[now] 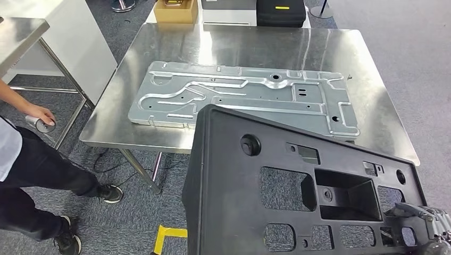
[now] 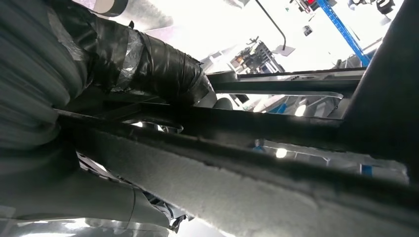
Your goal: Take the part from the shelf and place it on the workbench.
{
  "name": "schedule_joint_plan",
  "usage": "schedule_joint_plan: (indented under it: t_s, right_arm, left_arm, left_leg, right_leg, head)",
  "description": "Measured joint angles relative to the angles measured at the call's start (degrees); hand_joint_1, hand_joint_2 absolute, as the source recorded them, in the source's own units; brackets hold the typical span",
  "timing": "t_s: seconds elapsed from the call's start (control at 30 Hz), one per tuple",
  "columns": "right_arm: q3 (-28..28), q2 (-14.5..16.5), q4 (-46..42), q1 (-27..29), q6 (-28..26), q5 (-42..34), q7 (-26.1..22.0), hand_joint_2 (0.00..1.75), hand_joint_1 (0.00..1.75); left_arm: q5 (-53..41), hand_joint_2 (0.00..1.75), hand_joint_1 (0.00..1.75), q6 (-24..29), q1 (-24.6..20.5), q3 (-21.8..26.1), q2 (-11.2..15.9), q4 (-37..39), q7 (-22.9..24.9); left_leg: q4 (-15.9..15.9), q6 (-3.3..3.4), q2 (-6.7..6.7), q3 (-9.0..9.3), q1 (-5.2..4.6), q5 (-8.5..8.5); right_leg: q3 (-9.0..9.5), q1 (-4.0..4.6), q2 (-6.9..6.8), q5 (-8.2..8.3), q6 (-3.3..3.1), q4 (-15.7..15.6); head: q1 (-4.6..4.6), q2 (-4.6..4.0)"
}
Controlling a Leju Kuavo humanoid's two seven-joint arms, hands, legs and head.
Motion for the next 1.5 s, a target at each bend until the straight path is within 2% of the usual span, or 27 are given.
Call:
schedule_joint_plan:
  t_s: [0.03,0.07,0.13,0.2,0.3,0.37,0.4,0.47,0.5,0.53,0.57,0.63,0.7,0.77,0.87,0.9,0.97,1.0,1.03,1.07,1.1,1.13,1.2,1.27,1.37,1.43,1.5]
  right_arm:
    - [0.0,0.0,0.01,0.01,0.01,0.03,0.04,1.75,1.75]
    - [0.01,0.0,0.02,0.02,0.01,0.07,0.07,1.75,1.75]
    - [0.03,0.0,0.03,0.02,0.02,0.09,0.11,1.75,1.75]
    - [0.08,0.0,0.04,0.0,0.01,0.15,0.13,1.75,1.75]
    - [0.17,-0.02,0.04,-0.03,-0.01,0.21,0.14,1.75,1.75]
    - [0.2,-0.07,0.03,-0.05,-0.01,0.19,0.2,1.75,1.75]
    - [0.2,-0.14,0.02,-0.05,-0.01,0.14,0.22,1.75,1.75]
    - [0.2,-0.31,0.08,-0.05,-0.01,0.03,0.26,1.75,1.75]
    - [0.2,-0.42,0.13,-0.03,-0.01,-0.02,0.28,1.75,1.75]
    - [0.2,-0.49,0.19,-0.02,-0.01,-0.04,0.31,1.75,1.75]
    - [0.2,-0.55,0.25,-0.02,-0.01,-0.06,0.35,1.75,1.75]
    - [0.2,-0.63,0.28,-0.06,-0.01,-0.1,0.44,1.75,1.75]
    - [0.2,-0.73,0.31,-0.15,-0.01,-0.13,0.47,1.75,1.75]
    - [0.2,-0.92,0.34,-0.25,-0.01,-0.18,0.6,1.75,1.75]
    - [0.19,-1.15,0.37,-0.52,-0.01,-0.38,1.0,1.75,1.75]
    - [0.19,-1.21,0.38,-0.7,-0.01,-0.42,1.09,1.75,1.75]
    - [0.2,-1.36,0.43,-1.14,0.0,-0.42,1.16,1.75,1.75]
    - [0.22,-1.47,0.5,-1.33,0.01,-0.42,1.18,1.75,1.75]
    - [0.24,-1.57,0.58,-1.5,0.01,-0.36,1.23,1.75,1.75]
    - [0.27,-1.7,0.67,-1.67,0.02,-0.27,1.32,1.75,1.75]
    - [0.32,-1.94,0.79,-1.96,0.02,-0.08,1.54,1.75,1.75]
    - [0.43,-2.27,0.94,-2.35,0.03,0.25,1.93,1.75,1.75]
    - [0.84,-3.21,1.35,-3.44,0.04,1.13,3.18,1.75,1.75]
    - [1.31,-4.26,1.8,-4.56,0.04,1.91,4.43,1.75,1.75]
    - [1.73,-5.49,2.27,-5.66,0.03,2.37,5.23,1.75,1.75]
    - [1.84,-6.26,2.5,-6.16,0.02,2.63,5.44,1.75,1.75]
    - [2.14,-7.02,2.9,-6.62,0.07,3.12,5.94,1.75,1.75]
  left_arm:
    - [-0.07,1.75,0.0,0.01,0.09,0.0,0.0,0.0,0.01]
    - [-0.12,1.75,0.0,0.01,0.14,0.0,0.01,0.0,0.03]
    - [-0.16,1.75,0.0,0.01,0.15,0.0,0.04,0.0,0.06]
    - [-0.19,1.75,0.0,0.02,0.05,0.0,0.07,0.0,0.09]
    - [-0.27,1.75,0.0,0.03,0.05,0.0,0.09,0.01,0.15]
    - [-0.48,1.75,0.0,0.03,0.09,0.0,0.09,0.01,0.16]
    - [-0.59,1.75,0.0,0.03,0.04,0.0,0.08,0.01,0.17]
    - [-0.77,1.75,0.0,0.02,-0.05,-0.01,0.07,0.0,0.19]
    - [-0.82,1.75,0.0,0.01,-0.04,-0.01,0.07,0.0,0.22]
    - [-0.86,1.75,0.0,0.0,0.0,-0.01,0.07,0.01,0.25]
    - [-0.89,1.75,0.0,-0.01,0.03,-0.01,0.07,0.0,0.28]
    - [-0.93,1.75,0.0,-0.01,0.05,0.0,0.05,0.0,0.31]
    - [-1.05,1.75,0.0,0.02,-0.02,-0.01,0.03,0.0,0.31]
    - [-1.18,1.75,0.0,0.1,-0.09,-0.01,0.02,0.0,0.34]
    - [-1.33,1.75,0.0,0.73,-0.22,0.0,0.01,0.0,0.68]
    - [-1.4,1.75,0.0,0.97,-0.28,0.0,0.02,0.0,0.86]
    - [-1.58,1.75,0.0,1.19,-0.29,0.0,0.02,0.0,1.18]
    - [-1.7,1.75,0.0,1.18,-0.25,0.0,0.02,0.0,1.27]
    - [-1.86,1.75,0.0,1.1,-0.2,0.0,0.02,0.0,1.31]
    - [-2.05,1.75,0.0,0.99,-0.16,0.0,0.02,0.0,1.3]
    - [-2.26,1.75,0.0,0.83,-0.16,0.0,0.02,0.0,1.22]
    - [-2.58,1.75,0.0,0.62,-0.19,0.0,0.03,0.0,1.15]
    - [-3.33,1.75,0.0,0.25,-0.37,0.0,0.1,0.0,1.05]
    - [-3.95,1.75,0.0,0.01,-0.55,0.0,0.16,0.0,1.09]
    - [-4.29,1.75,0.0,-0.05,-0.53,0.0,0.15,0.0,1.1]
    - [-4.32,1.75,0.0,-0.13,-0.59,0.0,0.16,0.0,1.13]
    - [-4.45,1.75,0.0,-0.35,-0.61,0.0,0.19,0.0,1.26]
  left_leg:
    - [0.53,-0.08,0.0,-0.96,0.08,1.02]
    - [-1.2,-0.09,0.01,-0.82,0.14,3.2]
    - [-8.28,0.17,0.02,1.61,0.16,8.25]
    - [-13.24,0.62,0.0,3.73,-0.06,10.0]
    - [-14.3,1.45,-0.05,4.21,-0.16,9.55]
    - [-14.89,2.06,-0.03,4.57,0.06,9.66]
    - [-15.13,2.38,0.0,4.78,0.17,9.67]
    - [-15.19,2.75,0.05,4.97,0.11,9.41]
    - [-15.19,2.84,0.07,5.11,0.08,9.25]
    - [-15.18,2.86,0.05,5.34,0.05,9.05]
    - [-15.17,2.83,0.0,5.68,0.04,8.82]
    - [-15.18,2.59,-0.13,6.49,0.04,8.23]
    - [-15.06,2.1,-0.19,6.89,-0.12,7.72]
    - [-15.04,1.52,-0.15,6.88,-0.21,7.54]
    - [-14.0,0.63,-0.04,6.65,-0.22,6.52]
    - [-12.01,0.37,-0.02,5.79,-0.2,5.31]
    - [-5.23,0.02,0.01,2.35,-0.04,2.09]
    - [-1.89,-0.09,0.01,0.49,0.01,1.01]
    - [0.08,-0.12,0.01,-0.78,0.03,0.88]
    - [0.38,-0.09,0.01,-1.26,0.03,1.66]
    - [-1.95,0.07,0.01,-0.45,0.02,3.7]
    - [-5.87,0.37,0.01,1.14,-0.03,6.12]
    - [-12.98,1.05,0.02,4.22,-0.29,9.14]
    - [-14.91,1.48,-0.02,4.99,-0.6,9.3]
    - [-15.86,2.24,-0.04,5.22,-0.23,9.96]
    - [-16.45,2.75,0.05,5.45,0.09,10.33]
    - [-16.48,2.94,0.08,5.4,0.11,10.32]
  right_leg:
    - [0.33,0.0,0.06,-0.29,0.04,0.03]
    - [0.78,-0.01,0.13,-0.64,0.14,0.08]
    - [1.74,0.02,0.23,-1.46,0.51,0.17]
    - [2.17,0.18,0.26,-2.12,1.14,0.32]
    - [2.24,0.26,0.22,-2.46,2.05,0.2]
    - [1.68,0.16,0.22,-3.57,2.57,1.74]
    - [0.39,0.11,0.23,-4.94,2.81,4.33]
    - [-3.95,0.09,0.23,-8.07,3.15,12.07]
    - [-6.08,0.08,0.23,-8.8,3.24,15.38]
    - [-7.26,0.08,0.22,-8.2,3.24,16.61]
    - [-7.31,0.08,0.22,-6.43,3.17,15.59]
    - [-4.7,0.13,0.22,-1.36,2.77,8.44]
    - [-2.32,0.46,0.21,1.01,2.19,2.74]
    - [-1.95,0.83,0.28,0.75,1.64,1.63]
    - [-1.54,0.4,0.3,0.79,0.65,0.84]
    - [-1.31,0.23,0.22,0.82,0.32,0.56]
    - [-1.12,0.29,0.06,0.7,-0.1,0.46]
    - [-1.09,0.35,0.04,0.64,-0.19,0.48]
    - [-1.01,0.41,0.04,0.57,-0.25,0.5]
    - [-0.92,0.44,0.06,0.49,-0.28,0.52]
    - [-0.72,0.48,0.11,0.39,-0.26,0.52]
    - [-0.48,0.53,0.17,0.27,-0.18,0.52]
    - [-0.21,0.71,0.27,0.07,0.18,0.57]
    - [-0.33,0.71,0.29,0.08,0.75,0.56]
    - [-0.55,0.65,0.27,-0.36,1.67,1.04]
    - [-2.47,0.53,0.27,-3.04,2.13,5.26]
    - [-6.15,0.32,0.27,-6.53,2.54,12.75]
  head:
    - [0.0,0.0]
    - [-0.01,0.0]
    - [0.01,0.0]
    - [0.05,0.0]
    - [0.09,0.0]
    - [0.09,0.0]
    - [0.1,0.0]
    - [0.11,0.0]
    - [0.11,0.0]
    - [0.11,0.0]
    - [0.11,0.0]
    - [0.13,0.0]
    - [0.13,0.0]
    - [0.14,0.0]
    - [0.09,0.0]
    - [0.08,0.0]
    - [0.03,0.0]
    - [0.02,0.0]
    - [0.02,0.0]
    - [0.02,0.0]
    - [0.01,0.0]
    - [0.02,0.0]
    - [0.03,0.0]
    - [0.04,0.0]
    - [0.06,0.0]
    - [0.12,0.0]
    - [0.14,0.0]
